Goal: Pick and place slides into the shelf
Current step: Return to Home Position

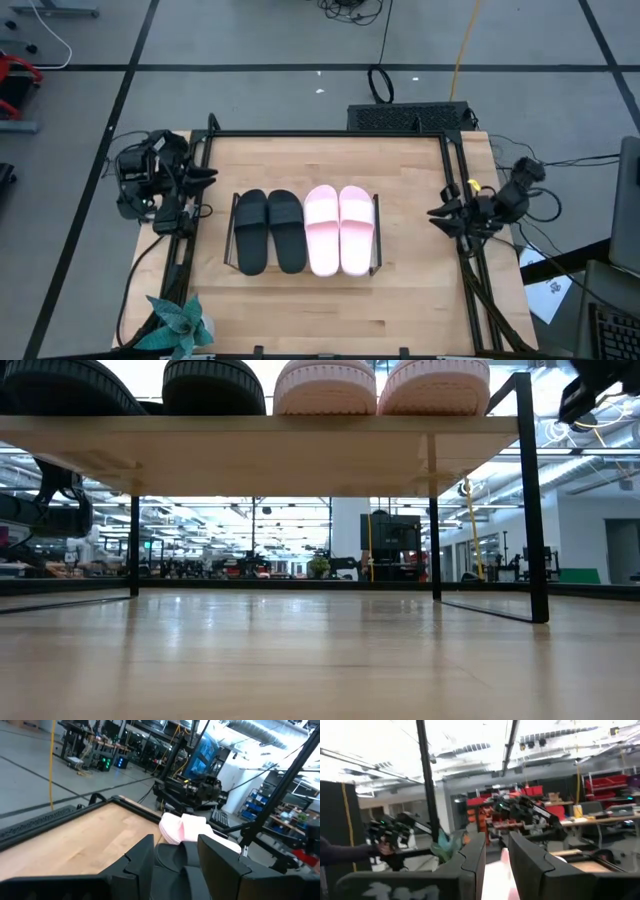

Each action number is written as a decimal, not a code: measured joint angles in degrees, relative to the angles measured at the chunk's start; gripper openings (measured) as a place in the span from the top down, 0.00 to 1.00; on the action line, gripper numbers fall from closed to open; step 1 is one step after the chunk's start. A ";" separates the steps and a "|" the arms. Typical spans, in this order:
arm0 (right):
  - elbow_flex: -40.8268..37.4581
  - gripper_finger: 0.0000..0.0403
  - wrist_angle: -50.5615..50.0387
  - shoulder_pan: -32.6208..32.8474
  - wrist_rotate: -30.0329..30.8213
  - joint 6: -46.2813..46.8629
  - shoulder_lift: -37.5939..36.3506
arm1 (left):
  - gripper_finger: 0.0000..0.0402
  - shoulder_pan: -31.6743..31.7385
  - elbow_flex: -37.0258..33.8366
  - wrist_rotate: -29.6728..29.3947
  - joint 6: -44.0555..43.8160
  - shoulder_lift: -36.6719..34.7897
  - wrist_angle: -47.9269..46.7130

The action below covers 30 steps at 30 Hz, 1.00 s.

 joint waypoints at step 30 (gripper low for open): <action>-0.01 0.81 6.26 -63.03 -64.95 26.59 14.50 | 0.63 1.10 -0.48 -0.73 8.99 -0.28 -0.25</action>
